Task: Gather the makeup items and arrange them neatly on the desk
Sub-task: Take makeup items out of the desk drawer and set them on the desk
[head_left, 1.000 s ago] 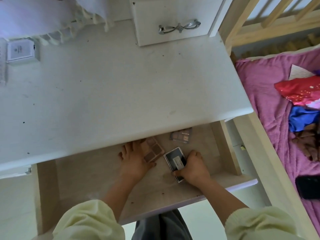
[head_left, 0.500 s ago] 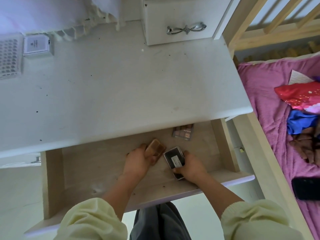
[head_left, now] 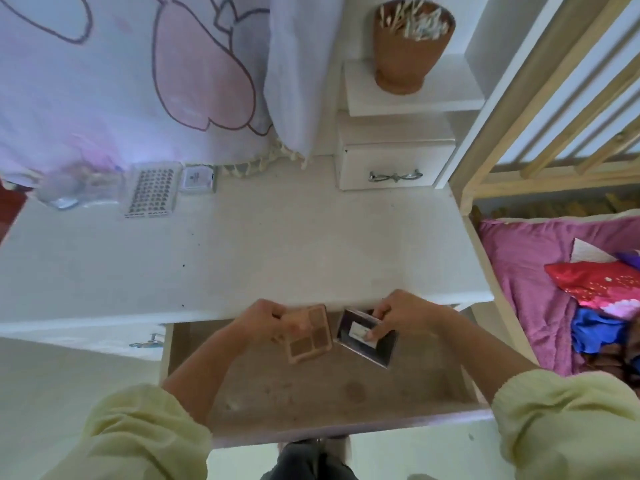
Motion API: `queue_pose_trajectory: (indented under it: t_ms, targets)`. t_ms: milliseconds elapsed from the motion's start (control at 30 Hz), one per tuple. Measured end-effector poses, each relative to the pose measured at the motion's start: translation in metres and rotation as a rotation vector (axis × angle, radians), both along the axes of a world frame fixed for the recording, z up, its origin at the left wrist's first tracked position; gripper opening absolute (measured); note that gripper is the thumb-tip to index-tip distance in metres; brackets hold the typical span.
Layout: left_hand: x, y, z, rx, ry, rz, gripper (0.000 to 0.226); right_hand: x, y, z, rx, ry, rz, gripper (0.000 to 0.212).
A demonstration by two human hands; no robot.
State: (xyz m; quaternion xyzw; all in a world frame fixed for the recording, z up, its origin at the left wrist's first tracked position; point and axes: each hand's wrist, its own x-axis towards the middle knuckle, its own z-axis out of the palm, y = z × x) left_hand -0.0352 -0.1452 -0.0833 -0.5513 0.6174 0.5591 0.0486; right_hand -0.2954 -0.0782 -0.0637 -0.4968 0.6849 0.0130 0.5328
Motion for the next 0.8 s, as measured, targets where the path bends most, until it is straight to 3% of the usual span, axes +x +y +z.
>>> queue_pose_trajectory:
  t_ms: [200,500,667,800]
  targets:
    - [0.021,-0.06,0.03,-0.002,0.172,0.384,0.023,0.018,-0.063,0.028,-0.078,-0.155,-0.277,0.015]
    - [0.034,-0.164,0.03,-0.026,0.34,0.74,0.034,0.048,-0.165,0.014,-0.121,-0.298,-0.546,0.014]
    - [0.037,-0.214,0.021,-0.126,0.341,0.782,0.028,0.067,-0.21,-0.005,-0.16,-0.395,-0.754,0.026]
    - [0.038,-0.242,0.018,-0.136,0.344,0.746,0.025,0.079,-0.226,-0.017,-0.172,-0.383,-0.861,0.02]
